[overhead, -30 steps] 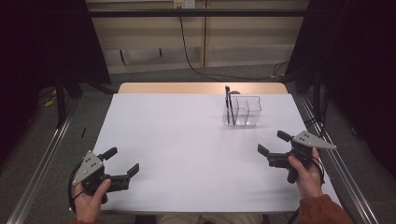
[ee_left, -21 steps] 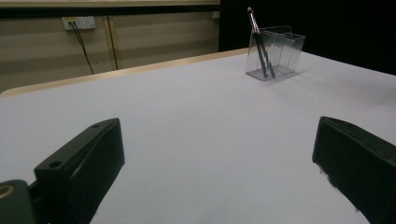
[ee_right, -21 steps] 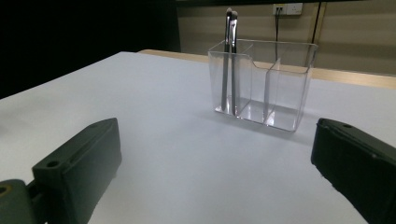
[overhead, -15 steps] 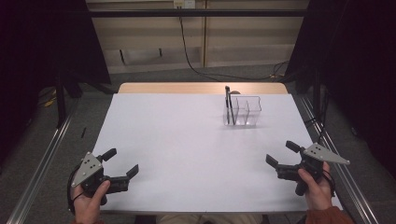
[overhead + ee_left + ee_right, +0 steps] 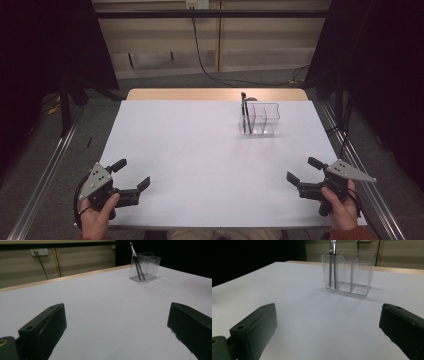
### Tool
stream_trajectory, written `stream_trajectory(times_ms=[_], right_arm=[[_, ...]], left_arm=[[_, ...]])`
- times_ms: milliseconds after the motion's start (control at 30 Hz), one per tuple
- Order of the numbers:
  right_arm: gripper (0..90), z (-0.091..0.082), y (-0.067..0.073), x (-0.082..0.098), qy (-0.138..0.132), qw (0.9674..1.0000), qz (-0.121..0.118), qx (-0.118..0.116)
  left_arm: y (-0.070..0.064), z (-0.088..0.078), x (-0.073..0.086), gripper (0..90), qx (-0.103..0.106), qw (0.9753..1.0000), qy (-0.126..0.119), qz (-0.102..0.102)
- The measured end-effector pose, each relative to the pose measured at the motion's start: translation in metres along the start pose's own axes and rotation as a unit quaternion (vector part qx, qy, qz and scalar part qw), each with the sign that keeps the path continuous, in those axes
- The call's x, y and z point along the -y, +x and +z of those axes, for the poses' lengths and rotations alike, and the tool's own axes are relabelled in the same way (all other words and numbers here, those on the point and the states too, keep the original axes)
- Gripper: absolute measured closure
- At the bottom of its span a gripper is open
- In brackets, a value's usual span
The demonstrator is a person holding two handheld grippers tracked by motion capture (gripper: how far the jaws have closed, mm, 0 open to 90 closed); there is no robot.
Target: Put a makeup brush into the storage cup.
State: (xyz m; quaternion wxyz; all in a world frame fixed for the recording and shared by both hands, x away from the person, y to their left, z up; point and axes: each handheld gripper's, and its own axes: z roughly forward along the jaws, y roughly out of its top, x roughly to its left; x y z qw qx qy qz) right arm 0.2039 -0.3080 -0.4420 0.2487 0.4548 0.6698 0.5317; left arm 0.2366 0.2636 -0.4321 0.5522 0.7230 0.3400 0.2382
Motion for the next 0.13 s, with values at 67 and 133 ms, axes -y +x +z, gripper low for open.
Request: stream_trajectory(times_ms=[67,133], right_arm=[[1.0,0.0002,0.0006,-0.0003,0.000,1.0000,-0.002,-0.001],[1.0,-0.0001,-0.0001,-0.0004,-0.002,1.0000,0.000,0.001]], left_arm=[[0.0002,-0.0002,0.0001,2.2,-0.001,1.0000,0.001,0.000],[0.0007,-0.0007,0.0002,2.2,0.000,1.0000,0.003,0.001]])
